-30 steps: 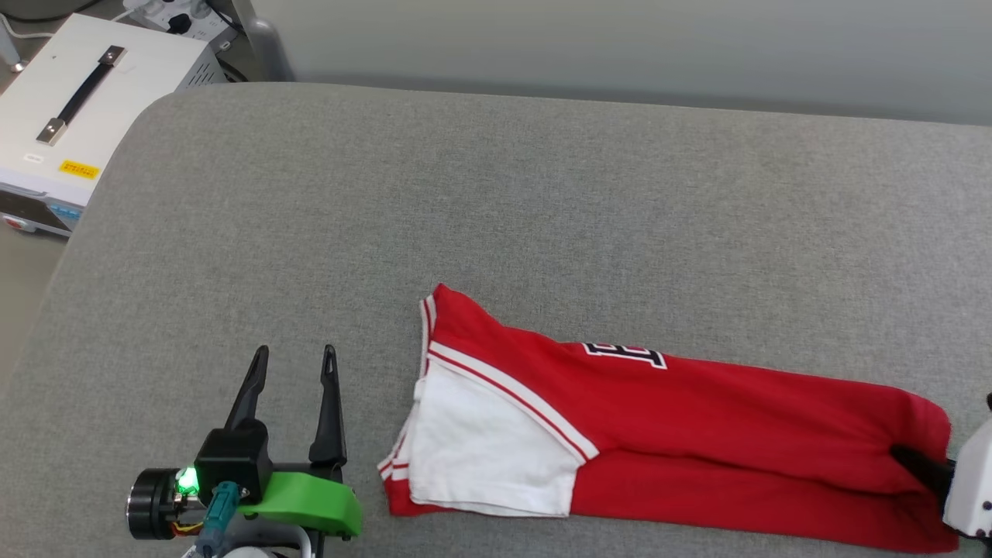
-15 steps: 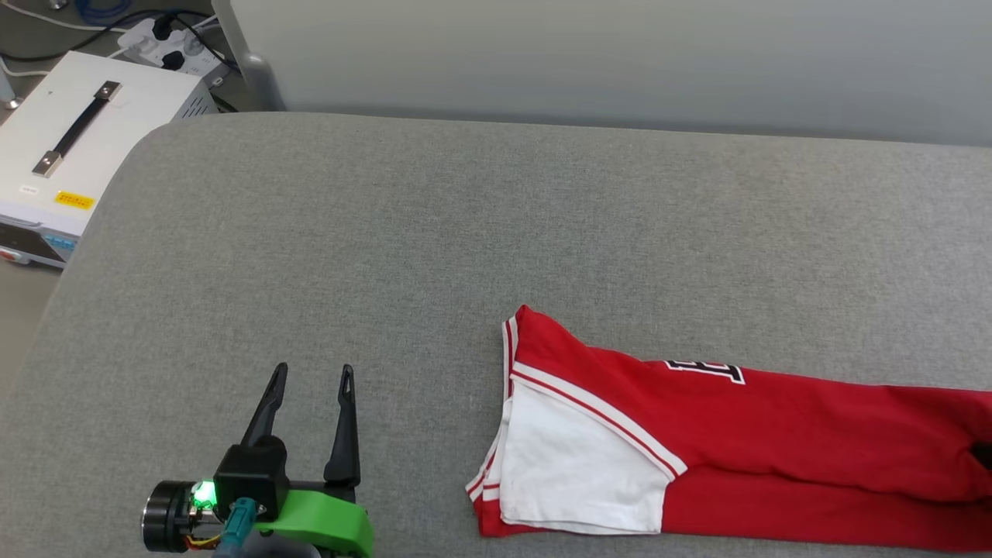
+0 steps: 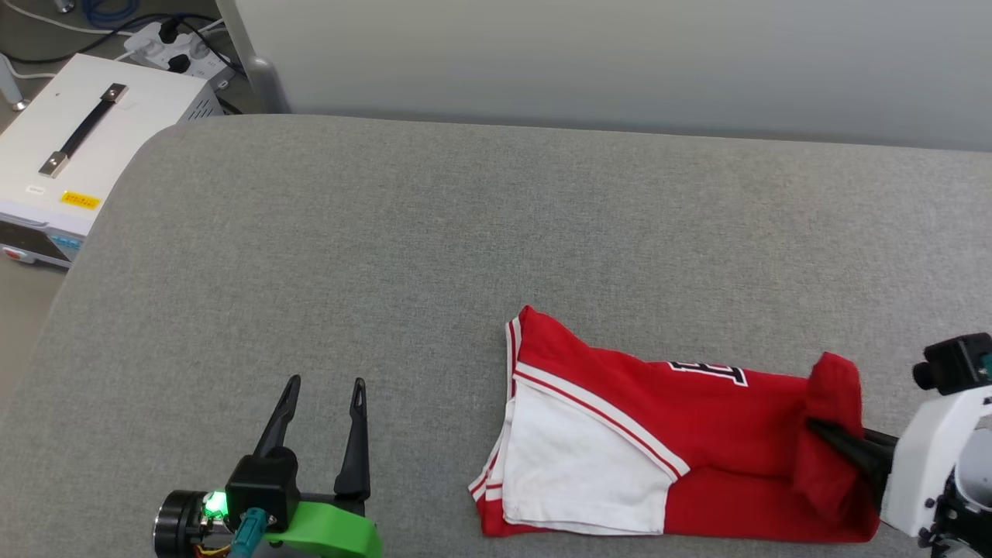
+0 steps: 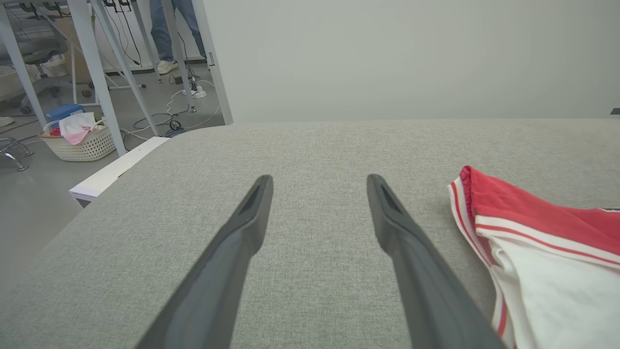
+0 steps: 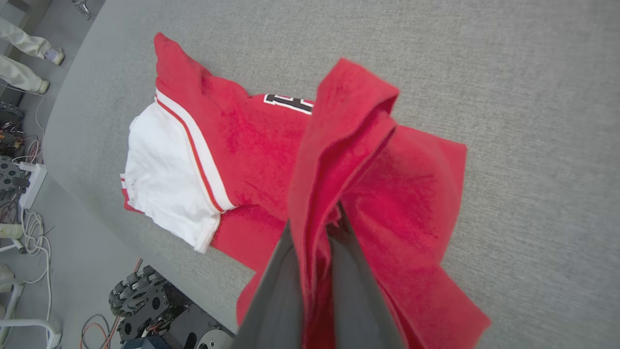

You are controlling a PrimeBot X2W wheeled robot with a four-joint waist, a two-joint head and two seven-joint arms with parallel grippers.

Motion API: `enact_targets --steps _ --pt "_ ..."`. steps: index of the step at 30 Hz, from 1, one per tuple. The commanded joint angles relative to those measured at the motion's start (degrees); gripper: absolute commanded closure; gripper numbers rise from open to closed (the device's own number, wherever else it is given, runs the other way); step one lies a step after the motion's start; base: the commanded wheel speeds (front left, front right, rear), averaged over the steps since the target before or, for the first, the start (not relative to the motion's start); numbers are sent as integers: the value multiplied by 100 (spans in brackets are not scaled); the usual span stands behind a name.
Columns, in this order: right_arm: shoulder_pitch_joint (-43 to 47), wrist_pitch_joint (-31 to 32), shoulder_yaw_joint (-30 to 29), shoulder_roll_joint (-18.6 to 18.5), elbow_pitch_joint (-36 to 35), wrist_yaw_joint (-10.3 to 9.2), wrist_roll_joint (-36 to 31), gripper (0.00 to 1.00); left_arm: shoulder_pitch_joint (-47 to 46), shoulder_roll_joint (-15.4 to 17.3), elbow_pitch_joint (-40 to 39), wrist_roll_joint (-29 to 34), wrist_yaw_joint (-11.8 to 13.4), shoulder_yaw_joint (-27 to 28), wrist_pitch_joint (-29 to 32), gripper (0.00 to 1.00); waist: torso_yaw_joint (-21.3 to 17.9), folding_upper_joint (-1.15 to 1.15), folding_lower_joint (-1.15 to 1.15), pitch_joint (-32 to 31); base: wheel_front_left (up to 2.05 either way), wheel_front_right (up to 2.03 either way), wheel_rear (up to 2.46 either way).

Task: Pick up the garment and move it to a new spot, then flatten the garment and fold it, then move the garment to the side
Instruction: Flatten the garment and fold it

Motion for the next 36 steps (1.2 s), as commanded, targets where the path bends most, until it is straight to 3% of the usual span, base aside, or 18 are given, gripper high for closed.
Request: enact_targets --steps 1,8,15,36 --pt "-179 84 105 97 -113 -3 -83 100 -35 -20 -14 45 -23 7 -34 0 33 0 0 42 0 0 0" --pt "-961 451 961 667 -161 -3 -492 100 -174 -57 -4 48 -33 -50 -34 0 158 0 0 207 0 0 0" --pt "-1677 412 1677 1051 215 -3 -706 100 -281 -83 14 23 -13 -102 -34 0 227 0 0 316 0 0 0" --pt "-3012 -374 3210 1995 2626 -3 -1105 100 -569 -111 87 -72 44 -330 -34 0 453 0 0 637 0 0 0"
